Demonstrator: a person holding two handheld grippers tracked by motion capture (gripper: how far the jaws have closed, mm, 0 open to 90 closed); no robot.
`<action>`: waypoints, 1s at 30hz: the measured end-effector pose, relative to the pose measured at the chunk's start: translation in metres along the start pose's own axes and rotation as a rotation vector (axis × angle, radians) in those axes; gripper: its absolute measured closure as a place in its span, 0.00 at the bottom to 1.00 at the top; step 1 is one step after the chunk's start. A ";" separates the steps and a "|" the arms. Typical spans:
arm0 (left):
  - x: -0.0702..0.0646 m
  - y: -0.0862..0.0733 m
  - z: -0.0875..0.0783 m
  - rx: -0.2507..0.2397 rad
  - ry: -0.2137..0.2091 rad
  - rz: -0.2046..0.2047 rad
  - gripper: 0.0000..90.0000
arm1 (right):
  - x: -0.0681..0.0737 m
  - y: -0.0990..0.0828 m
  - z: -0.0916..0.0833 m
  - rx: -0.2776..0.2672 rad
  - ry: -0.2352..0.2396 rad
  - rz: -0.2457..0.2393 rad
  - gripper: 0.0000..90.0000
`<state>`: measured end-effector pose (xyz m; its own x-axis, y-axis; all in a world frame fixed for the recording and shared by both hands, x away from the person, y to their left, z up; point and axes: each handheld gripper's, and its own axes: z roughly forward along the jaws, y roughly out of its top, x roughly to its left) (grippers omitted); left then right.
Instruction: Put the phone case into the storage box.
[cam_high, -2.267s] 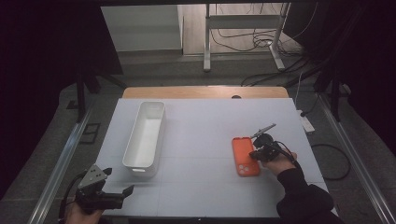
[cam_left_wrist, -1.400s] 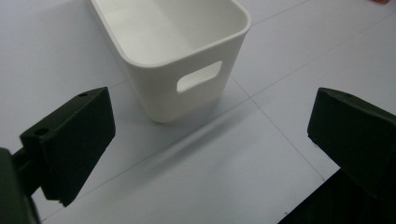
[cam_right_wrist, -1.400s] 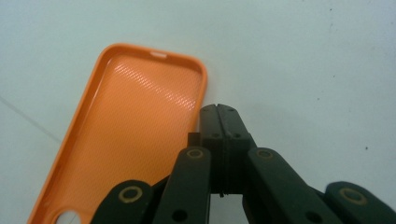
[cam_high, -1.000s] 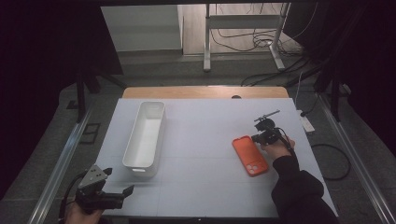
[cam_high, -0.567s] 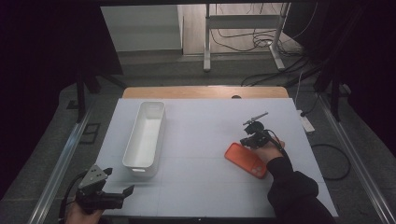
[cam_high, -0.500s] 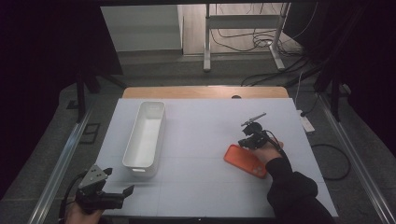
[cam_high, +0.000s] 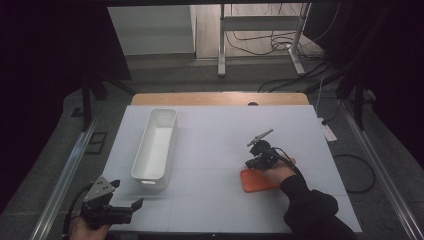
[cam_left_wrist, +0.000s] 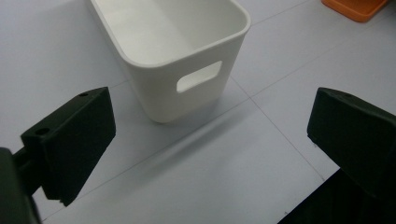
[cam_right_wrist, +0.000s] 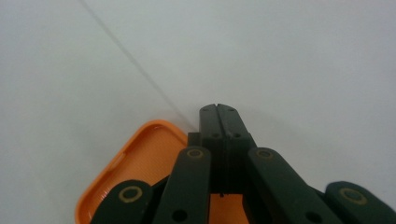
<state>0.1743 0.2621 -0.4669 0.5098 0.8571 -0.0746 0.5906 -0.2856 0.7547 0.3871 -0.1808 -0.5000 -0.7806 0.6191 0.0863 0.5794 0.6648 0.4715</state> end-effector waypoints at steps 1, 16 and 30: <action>0.000 0.000 0.000 0.000 0.000 0.000 0.02 | 0.002 -0.001 -0.001 0.004 0.004 -0.005 0.99; 0.000 0.000 0.000 -0.001 0.001 0.000 0.02 | -0.009 -0.023 -0.035 -0.053 -0.044 0.026 0.99; -0.001 0.001 0.001 0.004 0.001 0.008 0.02 | -0.044 -0.061 -0.046 0.014 -0.117 0.146 0.99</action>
<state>0.1747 0.2610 -0.4667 0.5138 0.8552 -0.0678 0.5887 -0.2940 0.7530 0.3751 -0.2674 -0.4922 -0.6559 0.7532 0.0499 0.6884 0.5697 0.4490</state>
